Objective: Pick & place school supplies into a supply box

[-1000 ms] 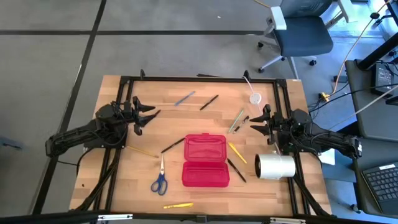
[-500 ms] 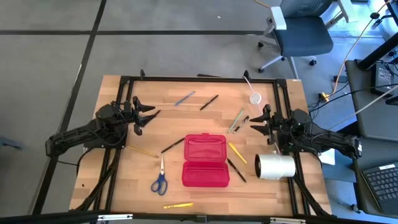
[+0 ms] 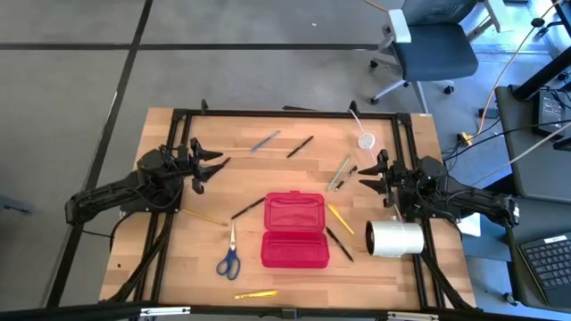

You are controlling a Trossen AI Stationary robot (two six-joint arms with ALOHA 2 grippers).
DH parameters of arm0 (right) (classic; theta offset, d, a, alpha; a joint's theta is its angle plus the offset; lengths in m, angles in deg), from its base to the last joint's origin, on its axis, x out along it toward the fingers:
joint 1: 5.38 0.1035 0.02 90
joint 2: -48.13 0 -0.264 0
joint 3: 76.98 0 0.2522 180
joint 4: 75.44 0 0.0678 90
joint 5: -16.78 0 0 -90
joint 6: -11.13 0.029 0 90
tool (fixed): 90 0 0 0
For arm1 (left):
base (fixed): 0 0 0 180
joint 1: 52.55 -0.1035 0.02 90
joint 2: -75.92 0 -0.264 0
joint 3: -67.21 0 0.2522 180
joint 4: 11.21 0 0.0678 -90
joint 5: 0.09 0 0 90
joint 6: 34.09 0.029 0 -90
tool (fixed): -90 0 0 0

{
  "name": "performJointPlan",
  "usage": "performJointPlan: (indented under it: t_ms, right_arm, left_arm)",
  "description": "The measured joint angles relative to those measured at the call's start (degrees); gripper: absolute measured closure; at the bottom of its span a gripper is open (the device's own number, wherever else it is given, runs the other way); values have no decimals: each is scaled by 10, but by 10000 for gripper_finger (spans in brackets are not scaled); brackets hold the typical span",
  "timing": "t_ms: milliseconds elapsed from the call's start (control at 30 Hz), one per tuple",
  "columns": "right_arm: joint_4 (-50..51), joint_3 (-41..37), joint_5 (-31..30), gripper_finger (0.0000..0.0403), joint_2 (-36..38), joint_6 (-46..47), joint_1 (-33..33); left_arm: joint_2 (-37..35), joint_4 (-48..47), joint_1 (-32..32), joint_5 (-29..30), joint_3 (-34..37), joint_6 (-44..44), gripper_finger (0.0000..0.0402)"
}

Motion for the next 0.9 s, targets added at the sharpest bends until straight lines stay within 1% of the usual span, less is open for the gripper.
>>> performJointPlan:
  t_ms: [600,767,900]
  right_arm:
    - [0,0,0,265,0,0,0]
    - [-16,0,0,265,0,5,0]
    - [-29,0,0,265,0,47,0]
  left_arm:
    - [0,0,0,0,0,0,215]
    - [0,0,0,0,0,0,213]
    - [0,0,0,0,0,0,214]
